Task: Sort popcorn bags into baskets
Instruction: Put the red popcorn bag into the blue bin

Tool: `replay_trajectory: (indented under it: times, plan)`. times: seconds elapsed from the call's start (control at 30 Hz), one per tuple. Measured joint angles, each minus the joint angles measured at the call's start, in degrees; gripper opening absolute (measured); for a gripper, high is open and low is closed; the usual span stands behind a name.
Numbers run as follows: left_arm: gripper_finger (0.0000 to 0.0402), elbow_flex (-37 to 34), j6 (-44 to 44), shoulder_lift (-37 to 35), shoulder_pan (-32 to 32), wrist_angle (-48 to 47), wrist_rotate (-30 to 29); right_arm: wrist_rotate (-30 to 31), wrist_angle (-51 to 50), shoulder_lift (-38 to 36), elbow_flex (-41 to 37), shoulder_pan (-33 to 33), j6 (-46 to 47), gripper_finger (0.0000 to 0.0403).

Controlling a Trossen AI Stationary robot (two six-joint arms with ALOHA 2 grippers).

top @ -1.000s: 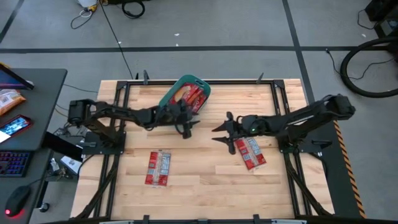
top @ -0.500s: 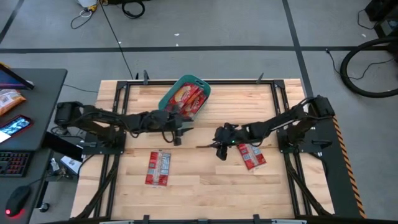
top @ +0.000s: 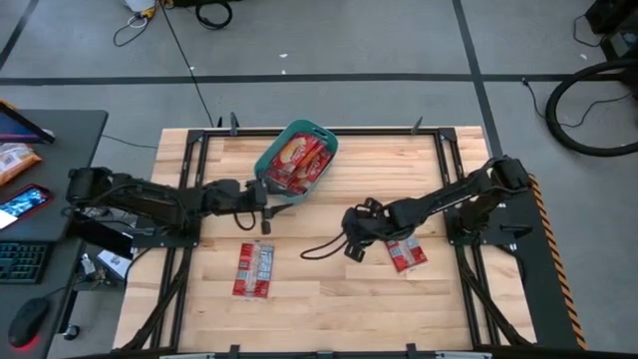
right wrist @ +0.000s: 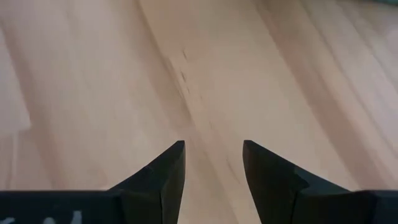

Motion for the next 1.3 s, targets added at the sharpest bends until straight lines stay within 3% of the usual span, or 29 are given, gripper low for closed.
replay_trajectory:
  times: [0.4, 0.63, 0.9, 1.1, 1.3]
  plan:
    - [0.0159, -7.0, -0.32, -13.76, 0.6, -0.26, -0.54, -4.11, -23.06, 0.7, 6.15, 0.09, 11.0, 0.0167]
    - [0.0159, -7.99, -0.95, -14.49, 0.34, -1.01, -0.55, -14.64, -33.25, 0.7, 5.71, -2.14, 16.28, 0.0167]
    - [0.0159, -7.95, -1.63, -14.47, 0.34, -1.55, -0.55, -16.23, -36.49, 0.66, -2.41, -3.79, 21.86, 0.0167]
    - [0.0159, -7.95, -1.64, -14.47, 0.32, -1.94, -0.54, -19.67, -24.75, 0.66, -8.47, -7.29, 18.34, 0.0167]
    - [0.016, -7.95, -1.58, -14.47, 0.29, -2.79, 0.33, -20.4, 2.48, 0.68, -9.02, -7.93, 4.4, 0.0167]
